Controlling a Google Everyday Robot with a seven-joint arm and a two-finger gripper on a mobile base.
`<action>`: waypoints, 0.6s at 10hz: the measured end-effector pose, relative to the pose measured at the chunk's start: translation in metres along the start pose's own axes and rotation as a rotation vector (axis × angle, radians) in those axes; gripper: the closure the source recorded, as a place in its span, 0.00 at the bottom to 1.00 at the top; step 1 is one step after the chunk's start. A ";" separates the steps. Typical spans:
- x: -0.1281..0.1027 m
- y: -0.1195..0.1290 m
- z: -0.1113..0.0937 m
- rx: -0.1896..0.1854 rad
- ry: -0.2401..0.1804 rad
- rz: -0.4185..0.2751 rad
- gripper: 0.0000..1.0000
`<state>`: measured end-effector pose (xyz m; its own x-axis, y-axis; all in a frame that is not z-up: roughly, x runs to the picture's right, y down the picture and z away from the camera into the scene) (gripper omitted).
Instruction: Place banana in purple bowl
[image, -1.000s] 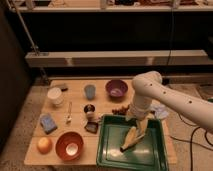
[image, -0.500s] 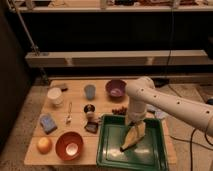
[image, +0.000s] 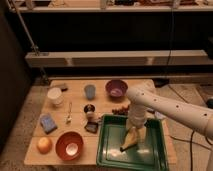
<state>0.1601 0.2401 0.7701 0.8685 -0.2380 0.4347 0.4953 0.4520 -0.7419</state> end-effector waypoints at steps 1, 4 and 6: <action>0.000 0.001 0.004 0.001 -0.012 -0.004 0.35; -0.001 0.000 0.011 0.016 -0.038 -0.028 0.35; -0.004 -0.001 0.013 0.036 -0.056 -0.056 0.35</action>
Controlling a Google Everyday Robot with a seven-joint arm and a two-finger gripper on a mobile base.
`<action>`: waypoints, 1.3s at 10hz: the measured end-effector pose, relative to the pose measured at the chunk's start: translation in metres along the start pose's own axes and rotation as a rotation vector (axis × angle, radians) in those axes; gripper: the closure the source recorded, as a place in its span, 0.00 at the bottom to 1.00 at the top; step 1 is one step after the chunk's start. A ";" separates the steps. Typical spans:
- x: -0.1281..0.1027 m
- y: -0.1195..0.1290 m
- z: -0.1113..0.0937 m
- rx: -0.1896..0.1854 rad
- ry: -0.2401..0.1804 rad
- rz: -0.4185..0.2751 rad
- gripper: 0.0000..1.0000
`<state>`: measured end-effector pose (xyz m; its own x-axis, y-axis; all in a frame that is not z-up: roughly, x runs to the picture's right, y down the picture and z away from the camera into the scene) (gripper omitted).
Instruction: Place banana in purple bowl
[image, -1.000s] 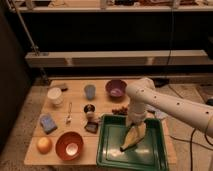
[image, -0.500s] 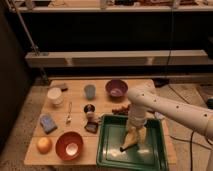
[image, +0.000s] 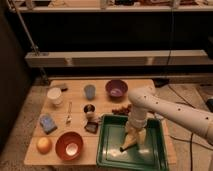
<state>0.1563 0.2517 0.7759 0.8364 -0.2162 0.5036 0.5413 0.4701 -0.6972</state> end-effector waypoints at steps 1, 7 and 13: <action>0.000 0.000 0.001 0.016 -0.010 -0.014 0.35; 0.001 -0.006 0.006 0.070 -0.025 -0.069 0.35; 0.000 -0.010 0.011 0.097 -0.013 -0.118 0.76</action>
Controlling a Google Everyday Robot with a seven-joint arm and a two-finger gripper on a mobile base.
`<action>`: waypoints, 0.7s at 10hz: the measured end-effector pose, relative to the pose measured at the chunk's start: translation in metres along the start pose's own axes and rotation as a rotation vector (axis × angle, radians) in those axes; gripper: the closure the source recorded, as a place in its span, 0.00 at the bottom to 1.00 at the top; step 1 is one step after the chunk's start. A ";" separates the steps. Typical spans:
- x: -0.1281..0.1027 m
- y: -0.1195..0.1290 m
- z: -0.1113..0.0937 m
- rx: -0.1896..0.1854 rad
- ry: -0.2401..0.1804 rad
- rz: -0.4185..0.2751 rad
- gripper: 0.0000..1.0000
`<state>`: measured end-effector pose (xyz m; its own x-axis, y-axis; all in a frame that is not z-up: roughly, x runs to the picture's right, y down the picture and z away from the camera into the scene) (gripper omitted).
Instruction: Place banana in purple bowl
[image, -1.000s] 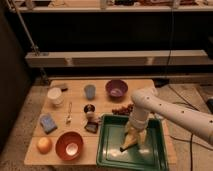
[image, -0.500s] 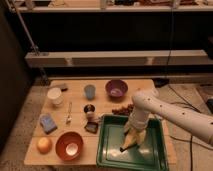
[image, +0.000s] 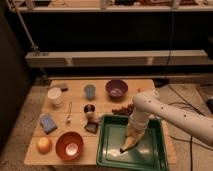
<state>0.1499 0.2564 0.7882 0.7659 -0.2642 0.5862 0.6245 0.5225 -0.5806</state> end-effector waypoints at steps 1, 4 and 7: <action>0.000 -0.001 0.001 -0.002 -0.001 -0.001 0.84; 0.001 -0.003 0.000 -0.002 -0.004 0.011 1.00; 0.002 -0.007 -0.009 0.020 -0.006 0.029 1.00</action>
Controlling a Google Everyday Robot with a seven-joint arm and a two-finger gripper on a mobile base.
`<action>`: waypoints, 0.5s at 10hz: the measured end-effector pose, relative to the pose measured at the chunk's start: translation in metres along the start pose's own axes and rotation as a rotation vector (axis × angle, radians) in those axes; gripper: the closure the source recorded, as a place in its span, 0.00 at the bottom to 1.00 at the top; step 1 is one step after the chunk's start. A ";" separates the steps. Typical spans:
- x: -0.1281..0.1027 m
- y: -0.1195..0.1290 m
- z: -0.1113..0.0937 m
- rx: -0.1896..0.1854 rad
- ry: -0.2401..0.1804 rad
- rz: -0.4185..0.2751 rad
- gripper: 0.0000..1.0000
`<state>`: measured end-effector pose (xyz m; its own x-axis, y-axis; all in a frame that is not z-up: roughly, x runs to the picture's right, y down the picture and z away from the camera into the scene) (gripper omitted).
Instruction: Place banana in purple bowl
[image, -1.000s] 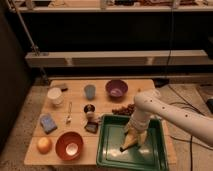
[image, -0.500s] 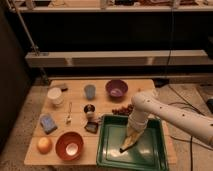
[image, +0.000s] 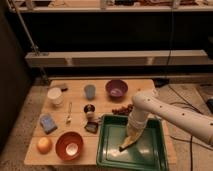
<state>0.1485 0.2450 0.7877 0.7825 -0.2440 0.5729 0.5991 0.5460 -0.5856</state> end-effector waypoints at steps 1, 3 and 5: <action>-0.001 0.000 -0.009 0.011 -0.001 0.009 1.00; -0.014 0.000 -0.045 0.043 0.007 0.012 1.00; -0.033 0.002 -0.096 0.101 0.025 0.010 1.00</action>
<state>0.1405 0.1775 0.7124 0.7929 -0.2575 0.5522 0.5721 0.6265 -0.5294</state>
